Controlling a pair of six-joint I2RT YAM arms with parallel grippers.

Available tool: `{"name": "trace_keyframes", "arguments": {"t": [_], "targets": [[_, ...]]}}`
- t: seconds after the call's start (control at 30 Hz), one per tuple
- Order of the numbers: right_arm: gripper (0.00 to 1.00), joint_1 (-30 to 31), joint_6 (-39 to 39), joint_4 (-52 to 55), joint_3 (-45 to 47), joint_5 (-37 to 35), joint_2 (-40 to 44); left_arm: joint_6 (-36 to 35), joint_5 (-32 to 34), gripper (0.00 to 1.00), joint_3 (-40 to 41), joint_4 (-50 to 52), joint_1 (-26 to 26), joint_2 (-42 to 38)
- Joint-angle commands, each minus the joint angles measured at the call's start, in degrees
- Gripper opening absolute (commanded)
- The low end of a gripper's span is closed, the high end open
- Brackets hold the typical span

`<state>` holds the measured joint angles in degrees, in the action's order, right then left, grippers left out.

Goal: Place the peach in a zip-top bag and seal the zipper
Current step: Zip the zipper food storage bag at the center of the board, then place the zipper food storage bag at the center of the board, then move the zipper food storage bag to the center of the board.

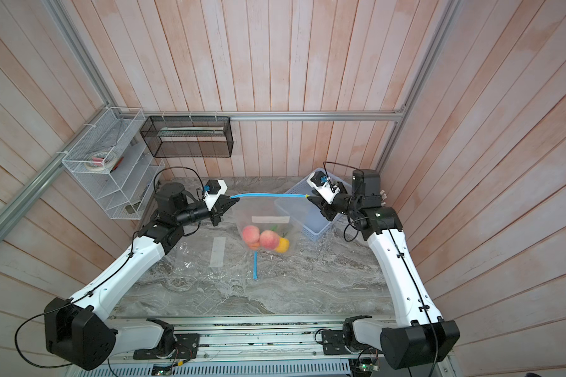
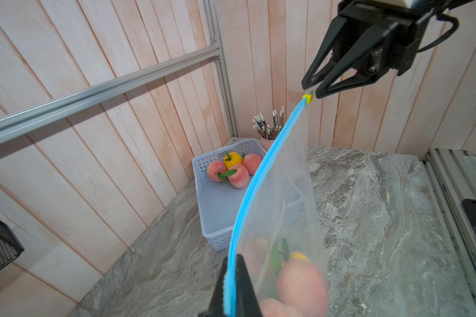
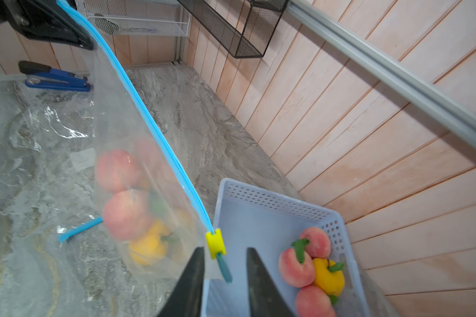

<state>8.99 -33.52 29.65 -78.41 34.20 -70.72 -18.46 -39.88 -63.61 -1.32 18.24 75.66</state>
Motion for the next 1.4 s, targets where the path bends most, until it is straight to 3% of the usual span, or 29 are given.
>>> {"name": "trace_keyframes", "arguments": {"t": [0.0, 0.13, 0.27, 0.37, 0.4, 0.43, 0.5, 0.57, 0.7, 0.9, 1.1, 1.17, 1.23, 1.37], "targets": [[0.61, -0.2, 10.21, -12.33, 3.75, 1.56, 3.8, 7.23, 3.6, 0.0, 0.77, -5.23, -0.4, 1.86], [0.71, -0.28, 20.79, -24.88, 9.82, -3.17, 7.84, 12.11, 13.2, 0.0, 0.42, -8.03, -0.42, 4.01], [0.74, -0.29, 29.79, -31.79, 15.19, -12.08, 10.25, 16.14, 25.36, 0.0, -1.54, -7.82, -1.16, 6.56], [0.74, -0.29, 34.21, -34.86, 20.08, -20.48, 12.25, 20.14, 30.81, 0.0, -2.21, -7.99, -2.88, 7.4], [0.74, -0.28, 35.34, -35.71, 21.82, -23.2, 13.03, 21.86, 32.8, 0.06, -2.32, -7.99, -3.51, 7.42], [0.74, -0.38, 36.18, -36.25, 23.43, -25.41, 13.67, 22.44, 34.35, 0.2, -2.3, -7.92, -3.99, 7.4], [0.76, -0.47, 37.95, -37.28, 26.63, -28.87, 15.21, 25.53, 37.57, 0.6, -1.75, -7.76, -4.93, 6.52], [0.79, -0.58, 39.48, -38.02, 29.78, -30.5, 16.8, 26.96, 39.29, 0.76, -0.63, -7.35, -5.95, 4.93], [0.85, -1.0, 42.93, -39.76, 35.77, -35.37, 20.26, 32.6, 41.12, 0.98, 2.94, -4.75, -9.68, 0.22], [0.89, -2.17, 46.34, -40.81, 41.75, -40.28, 23.5, 39.2, 38.24, 1.0, 11.8, -1.81, -14.02, -8.44], [0.89, -2.0, 53.5, -36.85, 40.85, -25.09, 18.71, 45.64, 23.72, 1.0, 15.71, 6.26, -13.96, -11.02], [0.89, -1.1, 56.64, -34.54, 39.93, -20.28, 14.69, 46.72, 21.67, 1.0, 15.04, 10.97, -13.62, -10.08], [0.89, 1.55, 58.39, -33.27, 39.46, -18.56, 10.81, 46.64, 21.23, 1.0, 14.92, 14.44, -12.75, -9.53], [0.88, 12.62, 61.28, -34.89, 39.58, -22.91, 4.01, 46.41, 22.84, 1.0, 15.56, 17.55, -9.99, -9.31]]}}
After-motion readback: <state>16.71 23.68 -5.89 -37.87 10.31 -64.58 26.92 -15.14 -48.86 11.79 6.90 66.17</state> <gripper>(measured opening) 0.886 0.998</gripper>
